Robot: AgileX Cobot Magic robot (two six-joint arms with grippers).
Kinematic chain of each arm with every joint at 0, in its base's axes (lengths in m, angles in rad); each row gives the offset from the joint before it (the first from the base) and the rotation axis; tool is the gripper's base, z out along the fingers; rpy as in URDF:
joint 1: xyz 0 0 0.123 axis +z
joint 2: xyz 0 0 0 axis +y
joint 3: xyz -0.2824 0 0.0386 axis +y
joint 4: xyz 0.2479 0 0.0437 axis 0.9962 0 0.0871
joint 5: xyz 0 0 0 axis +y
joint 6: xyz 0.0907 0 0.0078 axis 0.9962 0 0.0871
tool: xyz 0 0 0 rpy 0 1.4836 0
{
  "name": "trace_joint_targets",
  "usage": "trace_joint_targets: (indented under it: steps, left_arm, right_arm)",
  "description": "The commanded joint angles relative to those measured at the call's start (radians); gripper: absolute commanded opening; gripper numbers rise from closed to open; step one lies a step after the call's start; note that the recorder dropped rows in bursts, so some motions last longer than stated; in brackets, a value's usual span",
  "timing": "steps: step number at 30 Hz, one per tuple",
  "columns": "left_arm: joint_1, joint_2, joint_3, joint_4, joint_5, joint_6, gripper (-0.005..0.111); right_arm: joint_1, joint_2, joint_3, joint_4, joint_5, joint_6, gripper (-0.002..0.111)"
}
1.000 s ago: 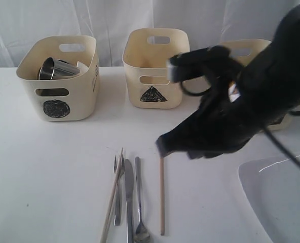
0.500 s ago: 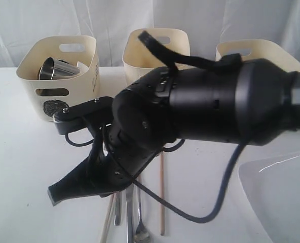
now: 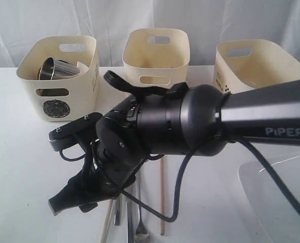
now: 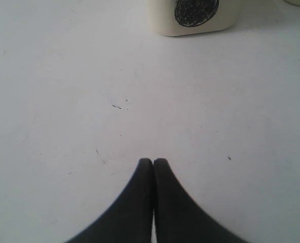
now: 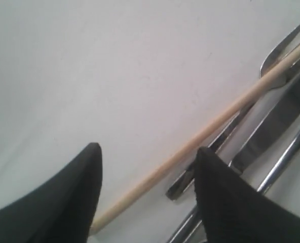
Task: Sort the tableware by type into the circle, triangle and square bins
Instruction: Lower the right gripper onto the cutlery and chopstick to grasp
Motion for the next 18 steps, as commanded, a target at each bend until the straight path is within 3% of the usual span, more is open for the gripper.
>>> trace_joint_targets:
  steps: [1,6,18]
  left_arm:
    - [-0.003,-0.004,0.003,-0.008,-0.001,-0.009,0.0]
    - [-0.003,-0.004,0.003,-0.008,-0.001,-0.009,0.0]
    - [-0.003,-0.004,0.003,-0.008,-0.001,-0.009,0.0]
  right_arm:
    - [0.001,0.037,-0.009,-0.066,-0.015,0.04,0.051]
    - [0.001,0.087,-0.014,-0.18,0.036,0.166,0.051]
    - [0.001,0.16,-0.066,-0.215,0.08,0.194,0.045]
